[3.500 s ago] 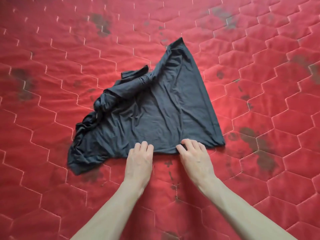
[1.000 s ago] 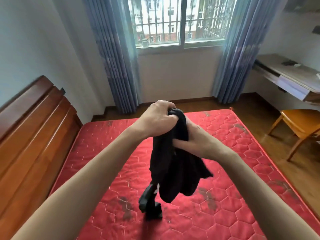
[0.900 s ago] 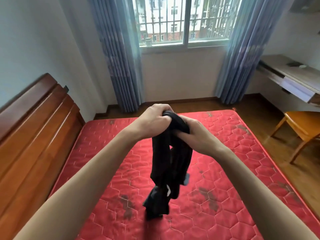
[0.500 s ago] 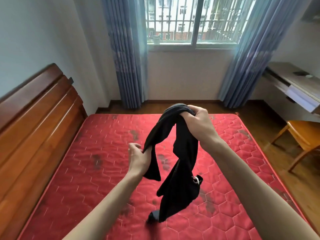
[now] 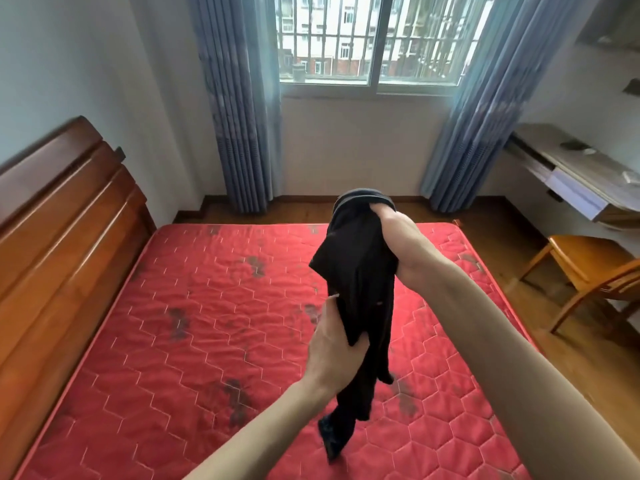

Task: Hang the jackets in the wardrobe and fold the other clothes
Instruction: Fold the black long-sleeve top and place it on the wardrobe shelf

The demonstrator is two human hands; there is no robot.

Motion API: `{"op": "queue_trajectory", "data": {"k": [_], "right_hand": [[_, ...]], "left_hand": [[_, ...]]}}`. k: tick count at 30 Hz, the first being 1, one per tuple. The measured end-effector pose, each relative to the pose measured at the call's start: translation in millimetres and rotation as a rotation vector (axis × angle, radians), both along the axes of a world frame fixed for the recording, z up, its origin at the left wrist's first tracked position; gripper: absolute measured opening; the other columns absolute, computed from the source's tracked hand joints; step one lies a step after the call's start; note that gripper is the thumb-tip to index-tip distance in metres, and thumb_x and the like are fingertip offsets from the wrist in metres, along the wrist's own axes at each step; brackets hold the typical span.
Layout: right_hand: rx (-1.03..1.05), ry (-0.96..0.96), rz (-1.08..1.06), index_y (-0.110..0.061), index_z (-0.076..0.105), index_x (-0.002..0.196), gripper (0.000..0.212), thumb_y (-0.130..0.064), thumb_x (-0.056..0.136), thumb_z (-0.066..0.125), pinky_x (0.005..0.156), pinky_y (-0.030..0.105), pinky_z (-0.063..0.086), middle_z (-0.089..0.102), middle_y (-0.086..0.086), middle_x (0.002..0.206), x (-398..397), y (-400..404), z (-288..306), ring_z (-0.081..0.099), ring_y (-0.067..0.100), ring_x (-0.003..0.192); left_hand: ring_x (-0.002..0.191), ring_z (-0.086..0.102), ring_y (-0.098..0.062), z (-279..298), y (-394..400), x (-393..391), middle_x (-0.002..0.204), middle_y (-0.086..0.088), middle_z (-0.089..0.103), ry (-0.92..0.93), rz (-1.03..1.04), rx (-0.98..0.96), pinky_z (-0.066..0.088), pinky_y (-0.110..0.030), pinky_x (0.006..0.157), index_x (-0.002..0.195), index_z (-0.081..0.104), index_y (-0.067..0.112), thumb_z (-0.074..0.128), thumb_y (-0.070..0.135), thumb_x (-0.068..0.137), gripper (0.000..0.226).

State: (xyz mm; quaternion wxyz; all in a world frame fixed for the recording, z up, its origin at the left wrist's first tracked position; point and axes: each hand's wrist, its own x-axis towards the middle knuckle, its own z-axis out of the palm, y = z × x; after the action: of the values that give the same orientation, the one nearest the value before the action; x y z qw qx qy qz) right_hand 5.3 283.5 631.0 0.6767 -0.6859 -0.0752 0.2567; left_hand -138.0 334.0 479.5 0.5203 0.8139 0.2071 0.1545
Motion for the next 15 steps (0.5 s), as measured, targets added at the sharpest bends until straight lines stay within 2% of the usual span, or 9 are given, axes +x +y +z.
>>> {"op": "queue_trajectory", "data": {"k": [2,4,5,7,8,9,11,13,15], "right_hand": [[0.047,0.045,-0.051,-0.017,0.074,0.104,0.030,-0.040,0.105,0.055,0.068,0.024,0.059,0.082,-0.004,0.090,7.2,-8.5,4.2,0.078,0.008,0.082],[0.084,0.030,-0.117,-0.017,0.076,0.107,0.025,-0.034,0.103,0.058,0.075,0.027,0.059,0.082,-0.001,0.099,15.4,-20.5,7.2,0.077,0.011,0.092],[0.094,0.002,-0.142,-0.017,0.076,0.110,0.023,-0.030,0.102,0.059,0.076,0.027,0.059,0.081,-0.001,0.101,20.1,-27.3,6.8,0.077,0.013,0.096],[0.077,-0.048,-0.175,-0.017,0.073,0.119,0.024,-0.022,0.100,0.058,0.077,0.029,0.058,0.080,0.001,0.108,30.6,-41.1,-0.4,0.075,0.015,0.099],[0.041,-0.061,-0.191,-0.016,0.071,0.122,0.027,-0.019,0.099,0.058,0.077,0.030,0.057,0.078,0.004,0.111,36.7,-47.4,-7.5,0.073,0.018,0.097],[-0.012,-0.068,-0.204,-0.014,0.068,0.125,0.029,-0.016,0.098,0.059,0.074,0.030,0.055,0.076,0.007,0.111,42.6,-52.4,-15.7,0.071,0.019,0.093],[-0.150,-0.090,-0.216,-0.009,0.062,0.126,0.031,-0.012,0.096,0.060,0.063,0.026,0.050,0.071,0.009,0.103,52.8,-59.3,-36.7,0.066,0.018,0.082],[-0.308,-0.120,-0.203,-0.009,0.058,0.120,0.026,-0.011,0.094,0.064,0.055,0.022,0.044,0.065,0.006,0.097,57.9,-63.3,-61.3,0.060,0.013,0.075],[-0.424,-0.124,-0.162,-0.012,0.055,0.111,0.023,-0.012,0.092,0.068,0.056,0.025,0.042,0.064,0.008,0.102,58.5,-65.6,-88.1,0.058,0.012,0.075]], "left_hand": [[0.097,0.073,-0.015,-8.9,12.2,0.8,0.101,0.009,0.075,0.021,-0.096,-0.075,0.057,-0.044,0.087,0.127,0.058,0.030,0.069,0.018,0.091,0.040],[0.093,0.074,-0.011,-14.6,25.5,-3.1,0.097,0.010,0.078,0.012,-0.158,-0.109,0.058,-0.045,0.087,0.119,0.070,0.032,0.067,0.021,0.096,0.026],[0.095,0.074,-0.010,-14.8,32.6,-5.3,0.098,0.012,0.078,-0.002,-0.167,-0.116,0.058,-0.043,0.088,0.120,0.072,0.033,0.066,0.023,0.099,0.024],[0.097,0.072,-0.004,-8.1,47.4,-9.4,0.100,0.014,0.078,-0.045,-0.170,-0.160,0.057,-0.030,0.086,0.124,0.073,0.033,0.064,0.025,0.103,0.025],[0.096,0.071,-0.003,-1.0,55.0,-9.8,0.100,0.012,0.078,-0.066,-0.170,-0.176,0.056,-0.026,0.084,0.122,0.074,0.032,0.063,0.024,0.104,0.023],[0.095,0.070,-0.005,6.8,62.4,-9.1,0.099,0.007,0.078,-0.080,-0.173,-0.180,0.057,-0.027,0.082,0.118,0.075,0.029,0.063,0.024,0.104,0.019],[0.079,0.064,-0.010,26.4,76.0,-6.0,0.083,-0.003,0.071,-0.067,-0.166,-0.119,0.053,-0.040,0.071,0.094,0.071,0.016,0.065,0.024,0.102,0.012],[0.064,0.052,-0.012,48.9,88.5,-0.4,0.068,0.000,0.057,-0.034,-0.132,-0.026,0.043,-0.038,0.060,0.076,0.060,0.010,0.069,0.020,0.097,0.025],[0.060,0.056,-0.023,72.9,100.2,5.7,0.067,-0.002,0.063,-0.001,-0.126,0.066,0.049,-0.042,0.061,0.073,0.065,0.012,0.072,0.017,0.094,0.022]]}}
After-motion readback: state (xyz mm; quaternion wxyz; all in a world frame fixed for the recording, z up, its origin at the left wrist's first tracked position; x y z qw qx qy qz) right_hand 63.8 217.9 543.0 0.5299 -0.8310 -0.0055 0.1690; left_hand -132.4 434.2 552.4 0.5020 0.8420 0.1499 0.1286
